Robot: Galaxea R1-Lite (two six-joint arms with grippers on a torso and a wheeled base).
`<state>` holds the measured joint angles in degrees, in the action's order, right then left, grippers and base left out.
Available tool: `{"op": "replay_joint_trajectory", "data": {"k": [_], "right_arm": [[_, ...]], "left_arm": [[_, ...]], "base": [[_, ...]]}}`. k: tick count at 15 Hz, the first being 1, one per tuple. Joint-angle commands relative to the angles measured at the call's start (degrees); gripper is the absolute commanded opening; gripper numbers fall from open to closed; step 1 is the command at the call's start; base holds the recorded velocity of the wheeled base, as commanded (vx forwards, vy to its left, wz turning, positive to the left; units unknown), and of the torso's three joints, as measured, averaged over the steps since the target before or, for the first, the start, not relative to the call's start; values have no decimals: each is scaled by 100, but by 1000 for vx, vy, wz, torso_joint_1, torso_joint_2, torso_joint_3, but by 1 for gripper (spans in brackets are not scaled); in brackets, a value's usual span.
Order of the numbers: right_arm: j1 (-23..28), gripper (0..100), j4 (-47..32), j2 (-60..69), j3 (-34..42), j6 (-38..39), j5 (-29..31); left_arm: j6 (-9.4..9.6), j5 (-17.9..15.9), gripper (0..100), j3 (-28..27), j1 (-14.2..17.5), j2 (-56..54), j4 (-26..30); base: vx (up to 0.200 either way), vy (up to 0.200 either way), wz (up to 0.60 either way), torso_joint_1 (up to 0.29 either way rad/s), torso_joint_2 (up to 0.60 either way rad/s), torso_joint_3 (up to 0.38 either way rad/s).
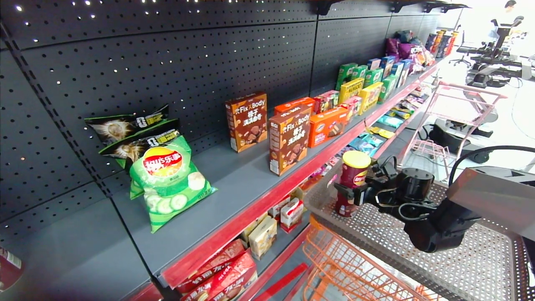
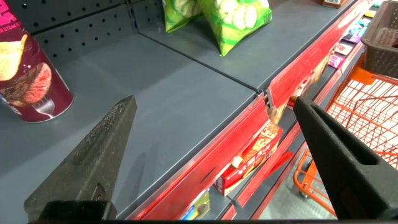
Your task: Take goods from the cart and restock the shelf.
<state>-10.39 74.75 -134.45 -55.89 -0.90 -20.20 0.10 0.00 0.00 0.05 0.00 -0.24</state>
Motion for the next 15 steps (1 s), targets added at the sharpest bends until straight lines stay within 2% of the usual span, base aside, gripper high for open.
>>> {"op": "replay_joint_trajectory", "data": {"k": [1,6,7,15], "right_arm": [[2,100,-5,-178,-159,-6,-2],[-16,100,-66,-336,-475,11,-107],[-16,0,-57,-336,-466,11,-133],[-42,0,-101,367,-36,64,-81]], "left_arm": [[-1,0,100,0,4,0,-2],[-1,0,100,0,4,0,-2],[-1,0,100,0,-5,0,-2],[-1,0,100,0,4,0,-2]], "base": [[0,0,0,0,0,0],[0,0,0,0,0,0],[0,0,0,0,0,0],[0,0,0,0,0,0]]}}
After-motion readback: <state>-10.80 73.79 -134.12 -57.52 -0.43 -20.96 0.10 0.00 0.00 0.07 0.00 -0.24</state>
